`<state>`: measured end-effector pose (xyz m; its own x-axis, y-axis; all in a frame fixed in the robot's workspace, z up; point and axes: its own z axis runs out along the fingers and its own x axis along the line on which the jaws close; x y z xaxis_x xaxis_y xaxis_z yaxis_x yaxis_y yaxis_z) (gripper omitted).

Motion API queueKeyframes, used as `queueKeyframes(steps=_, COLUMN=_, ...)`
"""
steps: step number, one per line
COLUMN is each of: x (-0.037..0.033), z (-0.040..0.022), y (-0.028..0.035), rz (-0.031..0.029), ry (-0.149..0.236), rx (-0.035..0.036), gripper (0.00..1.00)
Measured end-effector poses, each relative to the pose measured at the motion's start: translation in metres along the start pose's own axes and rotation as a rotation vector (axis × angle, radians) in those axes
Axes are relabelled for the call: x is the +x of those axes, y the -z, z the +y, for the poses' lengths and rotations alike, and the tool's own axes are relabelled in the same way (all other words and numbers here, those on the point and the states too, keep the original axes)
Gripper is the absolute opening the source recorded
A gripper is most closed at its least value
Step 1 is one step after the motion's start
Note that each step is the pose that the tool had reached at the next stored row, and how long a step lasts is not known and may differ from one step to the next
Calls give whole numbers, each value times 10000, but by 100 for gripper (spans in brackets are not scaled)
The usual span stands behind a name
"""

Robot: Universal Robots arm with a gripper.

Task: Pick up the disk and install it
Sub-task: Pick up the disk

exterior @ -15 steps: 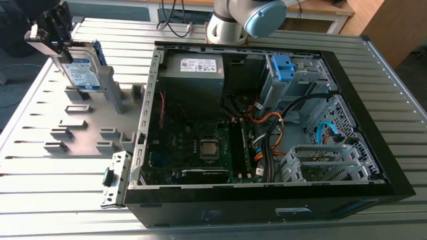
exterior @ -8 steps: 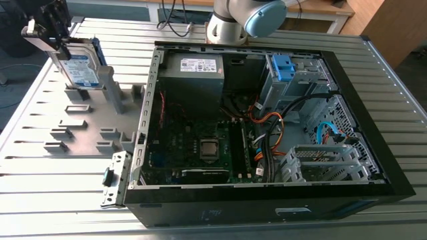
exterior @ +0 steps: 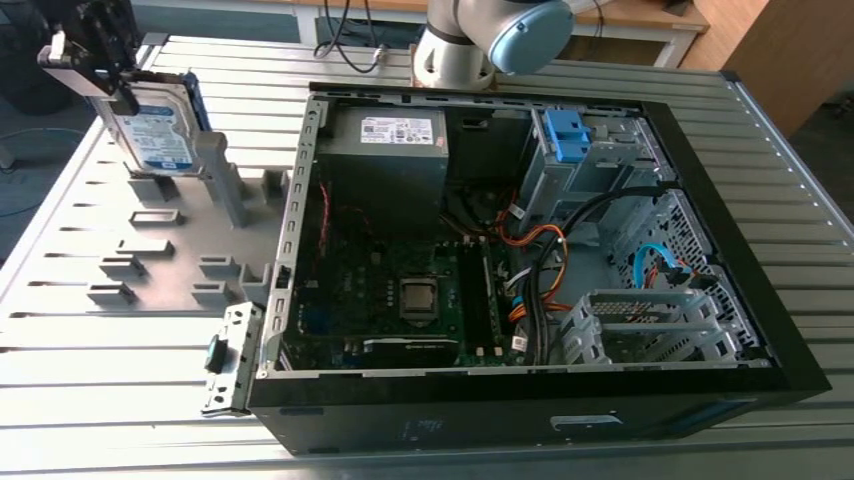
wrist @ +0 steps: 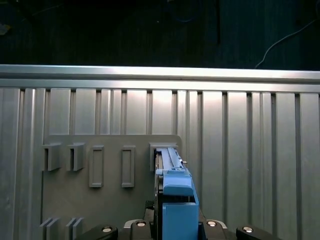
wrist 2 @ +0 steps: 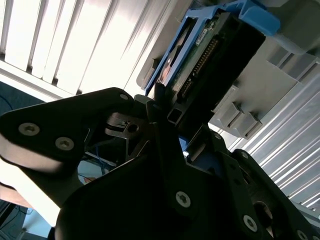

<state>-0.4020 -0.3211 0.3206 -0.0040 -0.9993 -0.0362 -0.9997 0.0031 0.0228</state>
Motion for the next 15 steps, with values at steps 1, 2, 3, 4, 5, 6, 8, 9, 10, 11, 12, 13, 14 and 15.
queueKeyframes(steps=1, x=0, z=0, y=7, rz=1, ry=0, rx=-2, gripper=37)
queueKeyframes(steps=2, x=-1, z=0, y=12, rz=0, ry=0, rx=-1, gripper=37)
queueKeyframes(steps=3, x=0, z=0, y=15, rz=0, ry=0, rx=0, gripper=37)
queueKeyframes(steps=4, x=-1, z=0, y=19, rz=0, ry=0, rx=-1, gripper=37)
queueKeyframes(steps=5, x=-1, z=0, y=26, rz=1, ry=0, rx=-2, gripper=37)
queueKeyframes(steps=6, x=-1, z=1, y=33, rz=2, ry=0, rx=-3, gripper=37)
queueKeyframes(steps=8, x=-2, z=1, y=49, rz=1, ry=0, rx=-1, gripper=37)
queueKeyframes(steps=9, x=-2, z=1, y=58, rz=0, ry=0, rx=-1, gripper=37)
queueKeyframes(steps=10, x=-2, z=1, y=67, rz=1, ry=0, rx=-1, gripper=37)
queueKeyframes(steps=11, x=-3, z=2, y=75, rz=1, ry=0, rx=-1, gripper=37)
queueKeyframes(steps=12, x=-3, z=2, y=84, rz=1, ry=0, rx=-1, gripper=37)
queueKeyframes(steps=13, x=-4, z=2, y=93, rz=1, ry=0, rx=-2, gripper=37)
queueKeyframes(steps=14, x=-4, z=2, y=102, rz=1, ry=0, rx=-1, gripper=37)
queueKeyframes(steps=15, x=-4, z=3, y=112, rz=1, ry=0, rx=-1, gripper=37)
